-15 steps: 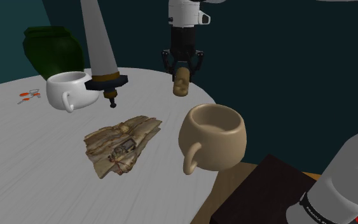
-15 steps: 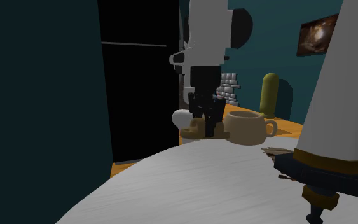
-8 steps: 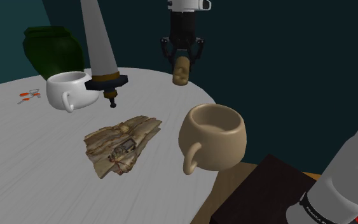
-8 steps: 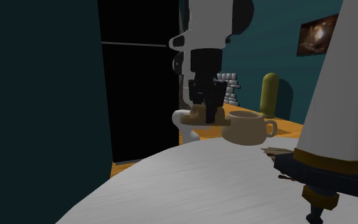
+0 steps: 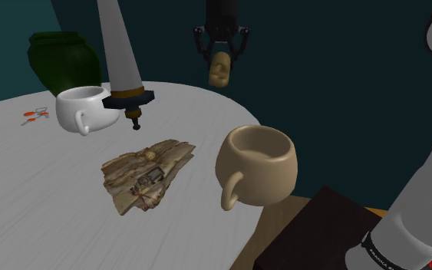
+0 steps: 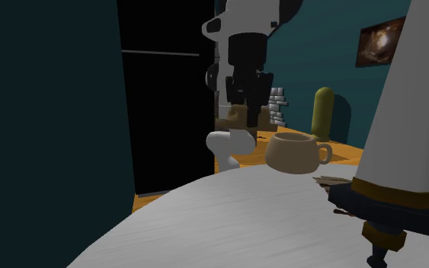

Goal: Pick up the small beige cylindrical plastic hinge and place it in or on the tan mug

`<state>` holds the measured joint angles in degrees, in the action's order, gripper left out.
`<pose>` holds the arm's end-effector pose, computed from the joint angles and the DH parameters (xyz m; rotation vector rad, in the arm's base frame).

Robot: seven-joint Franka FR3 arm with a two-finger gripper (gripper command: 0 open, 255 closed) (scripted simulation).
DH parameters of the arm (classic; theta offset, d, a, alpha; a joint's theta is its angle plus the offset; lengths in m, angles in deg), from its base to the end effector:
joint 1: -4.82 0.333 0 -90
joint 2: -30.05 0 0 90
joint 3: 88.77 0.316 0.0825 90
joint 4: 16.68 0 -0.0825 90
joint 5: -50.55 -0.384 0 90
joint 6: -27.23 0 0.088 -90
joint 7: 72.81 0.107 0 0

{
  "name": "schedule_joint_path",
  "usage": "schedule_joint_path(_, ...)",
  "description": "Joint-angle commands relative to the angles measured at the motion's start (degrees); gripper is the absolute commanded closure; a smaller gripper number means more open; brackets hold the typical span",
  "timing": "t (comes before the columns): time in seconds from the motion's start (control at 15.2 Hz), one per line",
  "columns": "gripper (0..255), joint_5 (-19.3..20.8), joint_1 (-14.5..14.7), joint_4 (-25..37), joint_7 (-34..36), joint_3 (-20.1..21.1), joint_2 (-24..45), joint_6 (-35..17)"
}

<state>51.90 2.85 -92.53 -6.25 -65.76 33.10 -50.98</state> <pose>0.5128 0.1858 0.6932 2.8873 -1.2201 -0.0064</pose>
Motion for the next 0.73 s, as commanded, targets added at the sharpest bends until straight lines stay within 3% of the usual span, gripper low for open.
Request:
schedule_joint_path(0.0, 255, 0.48, 0.32, 3.07, 0.37, 0.23, 1.13, 2.05)
schedule_joint_path(0.07, 255, 0.6, 0.39, 3.78, 0.44, 0.27, 1.4, 2.51)
schedule_joint_path(0.66, 255, -6.3, 2.57, -13.33, 5.6, 2.2, -14.73, 0.05)
